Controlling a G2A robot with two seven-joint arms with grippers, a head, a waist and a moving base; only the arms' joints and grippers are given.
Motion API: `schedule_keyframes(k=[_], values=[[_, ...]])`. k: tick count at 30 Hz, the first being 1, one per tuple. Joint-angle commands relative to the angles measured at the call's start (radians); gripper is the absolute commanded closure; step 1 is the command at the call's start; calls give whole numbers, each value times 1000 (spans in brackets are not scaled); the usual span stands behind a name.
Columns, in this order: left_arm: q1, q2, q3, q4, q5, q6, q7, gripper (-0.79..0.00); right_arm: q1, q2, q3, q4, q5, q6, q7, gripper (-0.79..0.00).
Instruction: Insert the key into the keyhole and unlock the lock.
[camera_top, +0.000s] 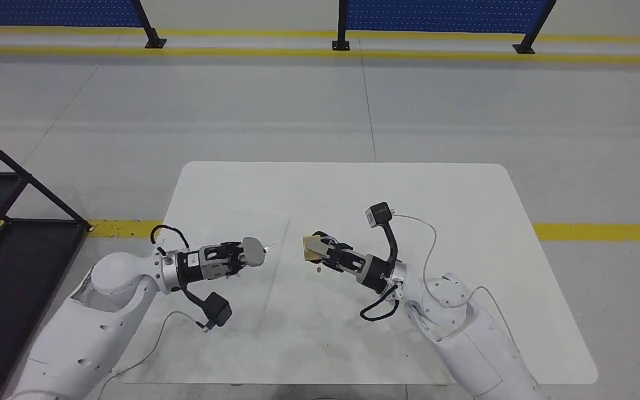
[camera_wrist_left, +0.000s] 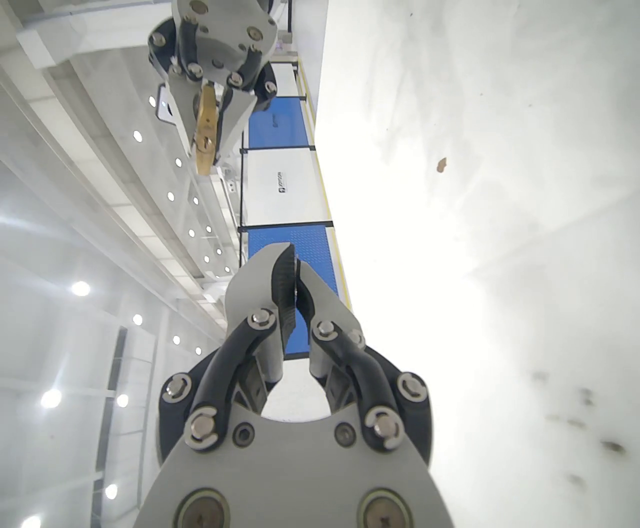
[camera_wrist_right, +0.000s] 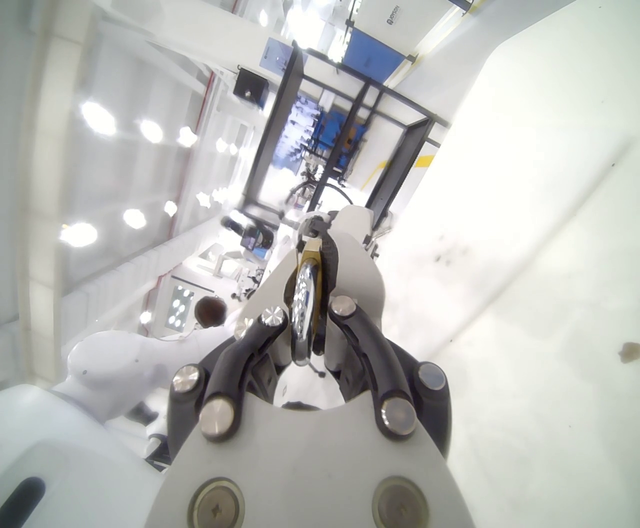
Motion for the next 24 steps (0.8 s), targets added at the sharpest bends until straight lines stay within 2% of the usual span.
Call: schedule_keyframes(k=[1, 14, 16, 24], values=[[-3, -2, 9, 8, -20, 15, 19, 0, 0, 0, 0, 0, 0, 0, 0, 0], [-3, -2, 9, 8, -20, 15, 19, 0, 0, 0, 0, 0, 0, 0, 0, 0], [-6, 1, 8, -22, 88, 59, -20, 0, 0, 0, 0, 0, 0, 0, 0, 0], [17, 7, -22, -69, 162, 201, -6, 0, 0, 0, 0, 0, 0, 0, 0, 0]])
